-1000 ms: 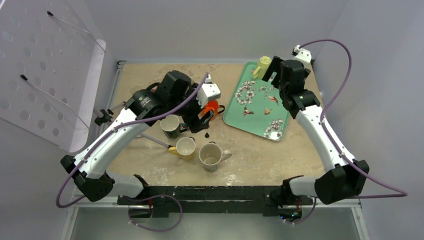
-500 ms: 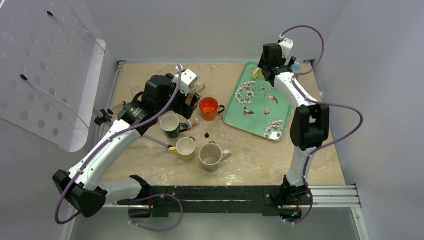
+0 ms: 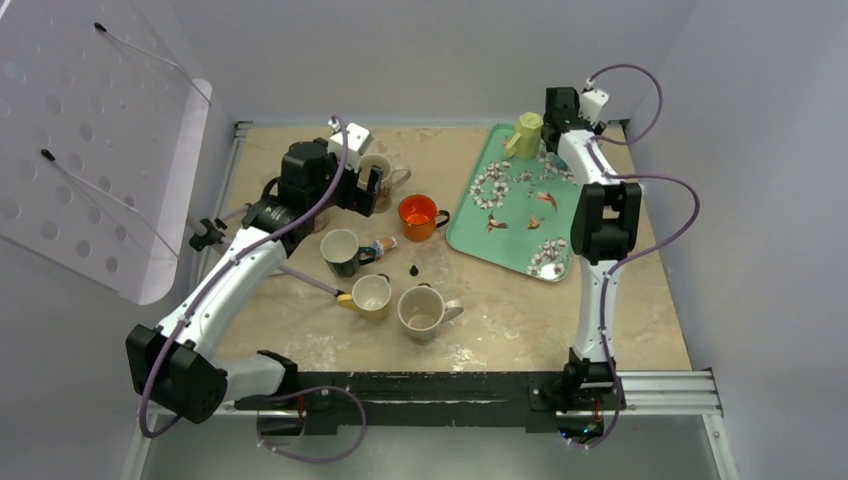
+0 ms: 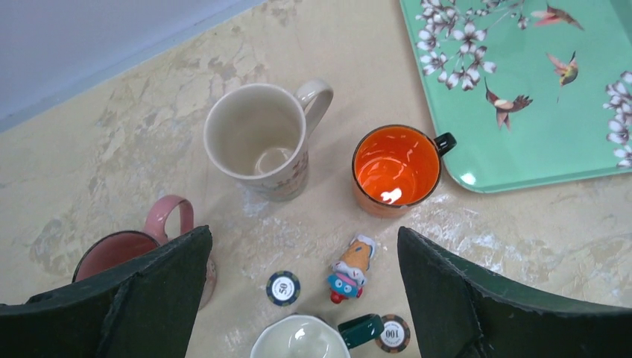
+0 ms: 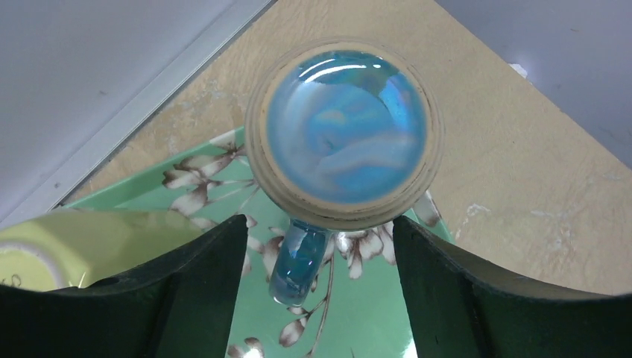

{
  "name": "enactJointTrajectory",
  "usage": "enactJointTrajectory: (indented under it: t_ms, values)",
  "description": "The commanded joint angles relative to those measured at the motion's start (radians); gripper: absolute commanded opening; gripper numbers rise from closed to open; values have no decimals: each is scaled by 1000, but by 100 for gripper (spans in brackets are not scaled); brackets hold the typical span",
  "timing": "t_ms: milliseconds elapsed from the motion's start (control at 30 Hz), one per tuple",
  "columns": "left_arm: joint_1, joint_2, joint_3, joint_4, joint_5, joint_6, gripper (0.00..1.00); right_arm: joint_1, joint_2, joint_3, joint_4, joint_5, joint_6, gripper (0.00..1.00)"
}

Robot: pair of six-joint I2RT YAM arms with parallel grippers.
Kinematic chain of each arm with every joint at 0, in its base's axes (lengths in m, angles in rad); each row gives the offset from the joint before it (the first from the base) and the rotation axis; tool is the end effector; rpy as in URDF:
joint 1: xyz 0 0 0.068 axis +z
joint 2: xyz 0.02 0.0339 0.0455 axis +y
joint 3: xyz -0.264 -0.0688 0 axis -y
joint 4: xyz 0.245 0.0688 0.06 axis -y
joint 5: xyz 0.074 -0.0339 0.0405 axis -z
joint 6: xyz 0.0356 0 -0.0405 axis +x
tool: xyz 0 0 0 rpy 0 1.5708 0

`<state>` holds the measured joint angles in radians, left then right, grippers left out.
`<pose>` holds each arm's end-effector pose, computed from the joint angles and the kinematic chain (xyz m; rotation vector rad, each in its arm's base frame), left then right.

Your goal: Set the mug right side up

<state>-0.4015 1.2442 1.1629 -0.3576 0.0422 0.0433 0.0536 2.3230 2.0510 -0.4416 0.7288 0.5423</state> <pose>0.2604 -0.1122 0.3569 0.4718 1.9638 -0.2705 0.5290 0.0046 0.2324 0.8574 1.9360 -0.4808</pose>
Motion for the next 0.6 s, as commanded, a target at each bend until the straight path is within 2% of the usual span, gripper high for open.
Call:
enactJointTrajectory:
  t_ms: [0,133,367,467,567]
  values:
    - [18,15,12,135,68,-22,97,-30,6,98,-27,-59,3,71]
    - [20,28,19,148,81,-15,97,-33,16,104,-31,-99,-32,56]
    - [22,17,11,154,82,-13,96,-44,71,169,-80,-152,-105,54]
    - [23,10,6,150,82,-11,96,-43,100,206,-140,-153,-112,45]
    - [24,3,2,152,80,-10,96,-43,59,114,-125,-141,-106,43]
